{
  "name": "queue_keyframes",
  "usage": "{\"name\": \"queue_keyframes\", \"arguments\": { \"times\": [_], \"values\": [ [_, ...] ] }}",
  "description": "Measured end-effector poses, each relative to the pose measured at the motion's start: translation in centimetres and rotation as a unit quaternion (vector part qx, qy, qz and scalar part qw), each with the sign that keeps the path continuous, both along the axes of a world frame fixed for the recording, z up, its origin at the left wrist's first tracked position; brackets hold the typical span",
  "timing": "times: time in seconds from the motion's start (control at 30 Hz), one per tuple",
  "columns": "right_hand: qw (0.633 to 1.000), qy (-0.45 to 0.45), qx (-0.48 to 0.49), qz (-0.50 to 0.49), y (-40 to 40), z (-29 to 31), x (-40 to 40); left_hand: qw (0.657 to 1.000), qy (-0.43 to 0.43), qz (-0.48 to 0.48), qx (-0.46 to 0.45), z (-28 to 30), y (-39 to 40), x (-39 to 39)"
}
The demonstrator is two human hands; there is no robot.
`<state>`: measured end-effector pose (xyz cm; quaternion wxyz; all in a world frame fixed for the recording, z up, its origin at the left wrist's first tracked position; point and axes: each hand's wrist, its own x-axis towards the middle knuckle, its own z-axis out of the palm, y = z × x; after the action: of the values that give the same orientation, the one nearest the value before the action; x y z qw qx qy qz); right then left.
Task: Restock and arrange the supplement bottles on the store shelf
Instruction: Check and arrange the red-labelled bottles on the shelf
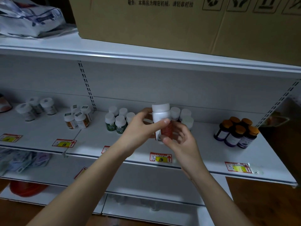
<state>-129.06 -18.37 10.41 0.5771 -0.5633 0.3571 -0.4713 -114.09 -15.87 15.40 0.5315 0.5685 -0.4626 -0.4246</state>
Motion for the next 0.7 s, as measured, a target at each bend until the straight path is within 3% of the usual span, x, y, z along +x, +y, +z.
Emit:
{"name": "queue_keyframes", "arguments": {
  "times": [0.13,0.27,0.4,0.7],
  "values": [
    [1.000,0.015,-0.013,0.013,-0.4,0.3,-0.6,1.000,-0.006,0.008,-0.007,0.0,0.1,-0.3],
    [0.990,-0.068,0.086,0.094,-1.0,1.0,-1.6,0.997,0.074,0.020,-0.012,0.1,-0.1,-0.4],
    [0.987,-0.089,0.098,0.092,-1.3,1.2,-2.5,0.993,0.117,0.007,-0.014,-0.1,-0.6,-0.9],
    [0.999,0.030,-0.014,-0.002,-2.0,0.3,-3.8,0.999,0.034,-0.028,-0.001,-0.5,-1.2,-3.4]
  ]
}}
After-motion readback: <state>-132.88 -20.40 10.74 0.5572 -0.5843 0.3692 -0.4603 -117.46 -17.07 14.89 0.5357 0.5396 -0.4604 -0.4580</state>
